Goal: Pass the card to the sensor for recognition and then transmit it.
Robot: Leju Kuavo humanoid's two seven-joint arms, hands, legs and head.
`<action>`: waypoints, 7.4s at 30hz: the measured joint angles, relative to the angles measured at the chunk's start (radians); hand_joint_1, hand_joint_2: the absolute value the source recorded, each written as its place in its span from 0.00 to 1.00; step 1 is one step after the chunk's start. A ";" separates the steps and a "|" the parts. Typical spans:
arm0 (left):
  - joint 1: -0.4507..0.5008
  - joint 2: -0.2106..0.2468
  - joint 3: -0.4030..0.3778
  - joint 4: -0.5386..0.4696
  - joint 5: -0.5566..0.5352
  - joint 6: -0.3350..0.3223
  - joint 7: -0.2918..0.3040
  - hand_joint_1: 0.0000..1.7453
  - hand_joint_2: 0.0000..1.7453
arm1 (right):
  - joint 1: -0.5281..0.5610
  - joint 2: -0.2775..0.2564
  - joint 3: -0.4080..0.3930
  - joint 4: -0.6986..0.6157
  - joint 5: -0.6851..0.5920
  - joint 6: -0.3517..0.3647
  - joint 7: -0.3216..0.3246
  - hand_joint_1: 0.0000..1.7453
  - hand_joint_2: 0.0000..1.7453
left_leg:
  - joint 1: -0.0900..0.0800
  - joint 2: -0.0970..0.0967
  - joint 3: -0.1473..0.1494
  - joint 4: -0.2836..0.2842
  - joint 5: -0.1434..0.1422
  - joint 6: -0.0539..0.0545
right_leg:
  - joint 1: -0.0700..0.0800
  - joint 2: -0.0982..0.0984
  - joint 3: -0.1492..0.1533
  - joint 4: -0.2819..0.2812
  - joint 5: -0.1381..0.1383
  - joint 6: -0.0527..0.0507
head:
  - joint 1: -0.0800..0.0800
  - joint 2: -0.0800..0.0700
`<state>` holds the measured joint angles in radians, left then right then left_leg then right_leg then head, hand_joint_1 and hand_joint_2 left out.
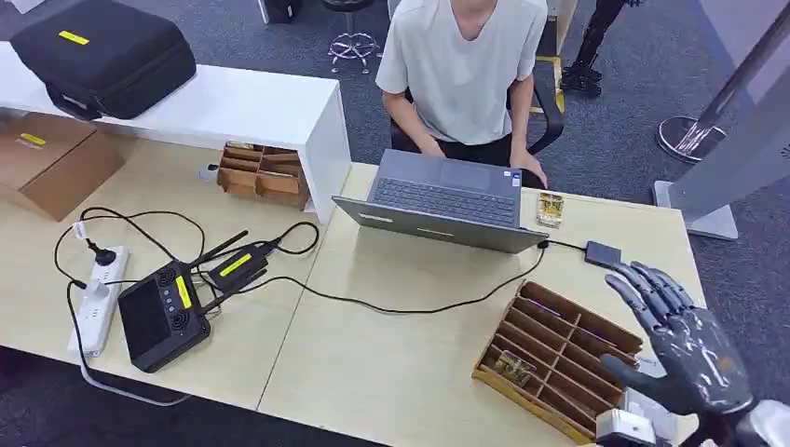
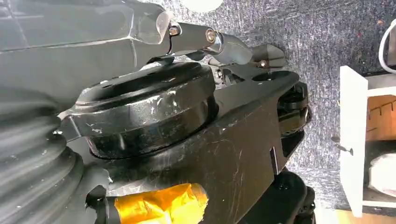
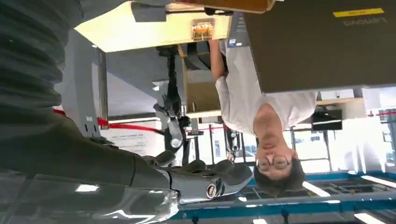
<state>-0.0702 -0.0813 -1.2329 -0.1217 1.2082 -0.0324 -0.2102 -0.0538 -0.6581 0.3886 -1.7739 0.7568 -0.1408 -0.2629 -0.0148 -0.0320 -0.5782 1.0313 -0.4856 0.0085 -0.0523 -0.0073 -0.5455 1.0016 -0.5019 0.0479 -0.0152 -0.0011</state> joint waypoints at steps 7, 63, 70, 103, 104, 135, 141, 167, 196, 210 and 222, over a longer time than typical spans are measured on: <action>-0.003 0.000 0.000 0.000 -0.007 0.000 0.011 0.00 1.00 | -0.104 0.063 0.092 0.113 0.028 0.000 0.047 0.00 1.00 | 0.000 0.000 0.000 0.000 0.000 0.000 | 0.000 0.000 0.000 0.000 0.000 0.000 | 0.000 0.000; -0.003 0.000 0.000 0.000 0.002 -0.002 0.011 0.00 1.00 | -0.111 0.047 0.139 0.236 0.007 0.002 0.102 0.00 1.00 | 0.000 -0.001 0.000 0.000 0.000 0.000 | 0.000 -0.001 0.000 0.000 0.000 0.000 | 0.000 0.000; -0.003 0.000 0.000 0.000 0.004 -0.002 0.011 0.00 1.00 | -0.105 0.045 0.137 0.233 0.007 0.002 0.102 0.00 1.00 | 0.000 -0.001 0.000 0.000 0.000 0.000 | 0.000 -0.001 0.000 0.000 0.000 0.000 | 0.000 0.000; -0.002 0.000 0.000 0.000 0.019 -0.001 0.007 0.00 1.00 | 0.008 0.004 0.017 0.171 -0.080 0.044 0.031 1.00 1.00 | 0.000 -0.001 0.000 0.000 0.000 0.000 | 0.000 -0.001 0.000 0.000 0.000 0.000 | 0.000 0.000; -0.002 0.000 0.000 0.000 0.019 -0.001 0.006 0.00 1.00 | 0.010 0.002 0.012 0.169 -0.082 0.047 0.029 1.00 1.00 | 0.000 0.000 0.000 0.000 0.000 0.000 | 0.000 -0.001 0.000 0.000 0.000 0.000 | 0.000 0.000; 0.000 0.000 0.000 0.000 0.021 -0.001 -0.001 0.00 1.00 | 0.092 0.038 -0.041 0.055 -0.089 -0.037 -0.112 0.00 1.00 | 0.000 -0.001 0.000 0.000 0.000 0.000 | 0.000 -0.001 0.000 0.000 0.000 0.000 | 0.000 0.000; 0.000 0.000 0.000 0.000 0.021 -0.001 -0.001 0.00 1.00 | 0.091 0.040 -0.033 0.055 -0.080 -0.022 -0.104 0.00 1.00 | 0.000 -0.001 0.000 0.000 0.000 0.000 | 0.000 -0.001 0.000 0.000 0.000 0.000 | 0.000 0.000; -0.003 0.000 0.000 0.000 0.007 -0.002 0.010 0.00 1.00 | 0.013 0.071 0.043 0.131 -0.011 0.001 -0.040 0.00 1.00 | 0.000 0.000 0.000 0.000 0.000 0.000 | 0.000 0.000 0.000 0.000 0.000 0.000 | 0.000 0.000; -0.006 0.000 0.000 0.000 -0.007 -0.003 0.026 0.00 1.00 | -0.114 0.198 0.144 0.356 0.032 -0.108 0.019 0.00 1.00 | 0.000 -0.001 0.000 0.000 0.000 0.000 | 0.000 -0.001 0.000 0.000 0.000 0.000 | 0.000 0.000; -0.006 0.000 0.000 0.000 -0.007 -0.003 0.028 0.00 1.00 | -0.117 0.198 0.114 0.388 0.063 -0.148 0.048 0.00 1.00 | 0.000 -0.001 0.000 0.000 0.000 0.000 | 0.000 -0.001 0.000 0.000 0.000 0.000 | 0.000 0.000; -0.007 0.000 0.000 0.000 -0.007 -0.003 0.029 0.00 1.00 | -0.117 0.197 0.097 0.403 0.067 -0.151 0.050 0.00 1.00 | 0.000 -0.001 0.000 0.000 0.000 0.000 | 0.000 -0.001 0.000 0.000 0.000 0.000 | 0.000 0.000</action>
<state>-0.0769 -0.0816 -1.2329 -0.1217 1.2016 -0.0351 -0.1812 -0.1706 -0.4608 0.4860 -1.3714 0.8240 -0.2918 -0.2129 -0.0151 -0.0325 -0.5779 1.0315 -0.4857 0.0086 -0.0525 -0.0080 -0.5451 1.0016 -0.5020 0.0480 -0.0156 -0.0011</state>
